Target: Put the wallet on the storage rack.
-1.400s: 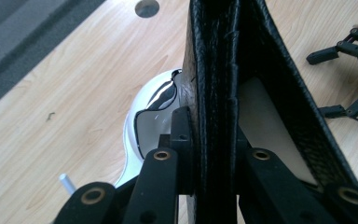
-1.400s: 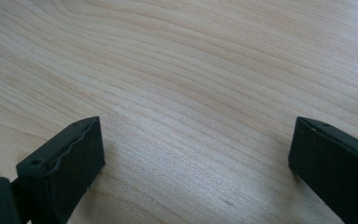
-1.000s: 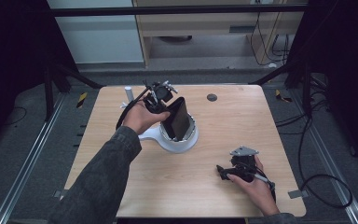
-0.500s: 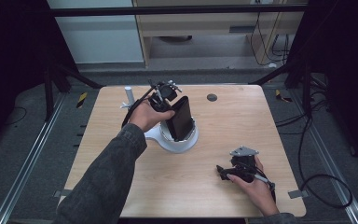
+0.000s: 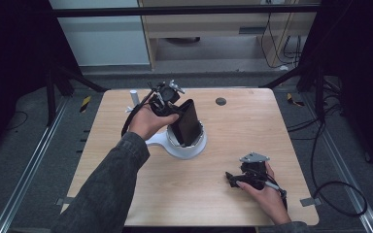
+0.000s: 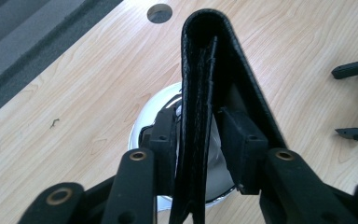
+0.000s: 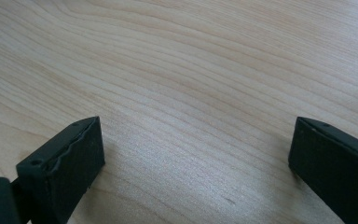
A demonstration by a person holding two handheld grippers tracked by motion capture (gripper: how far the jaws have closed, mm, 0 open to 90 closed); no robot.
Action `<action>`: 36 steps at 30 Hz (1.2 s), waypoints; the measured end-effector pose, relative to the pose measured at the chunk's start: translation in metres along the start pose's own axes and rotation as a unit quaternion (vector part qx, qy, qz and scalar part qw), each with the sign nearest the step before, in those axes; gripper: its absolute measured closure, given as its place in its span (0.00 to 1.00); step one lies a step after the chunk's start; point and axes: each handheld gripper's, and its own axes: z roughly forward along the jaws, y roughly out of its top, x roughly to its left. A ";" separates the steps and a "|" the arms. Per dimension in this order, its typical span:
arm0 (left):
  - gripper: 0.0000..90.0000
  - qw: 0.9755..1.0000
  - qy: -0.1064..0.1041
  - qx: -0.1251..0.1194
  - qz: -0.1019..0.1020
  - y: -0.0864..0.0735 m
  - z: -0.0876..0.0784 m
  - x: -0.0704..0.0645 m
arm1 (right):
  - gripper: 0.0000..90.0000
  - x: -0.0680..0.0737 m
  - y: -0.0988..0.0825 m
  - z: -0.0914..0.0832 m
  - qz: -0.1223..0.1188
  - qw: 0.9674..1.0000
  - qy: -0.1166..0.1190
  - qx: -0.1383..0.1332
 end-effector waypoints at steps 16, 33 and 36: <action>0.70 0.998 0.029 -0.052 0.012 -0.006 -0.040 -0.009 | 0.04 0.001 0.000 0.000 0.002 1.000 -0.003 0.001; 0.19 0.995 0.030 -0.084 0.039 -0.027 -0.061 -0.043 | 0.03 0.001 0.000 0.000 0.003 1.000 -0.003 0.001; 0.13 0.996 0.023 -0.084 0.037 -0.033 -0.061 -0.048 | 0.03 0.002 0.000 0.000 0.004 1.000 -0.003 0.002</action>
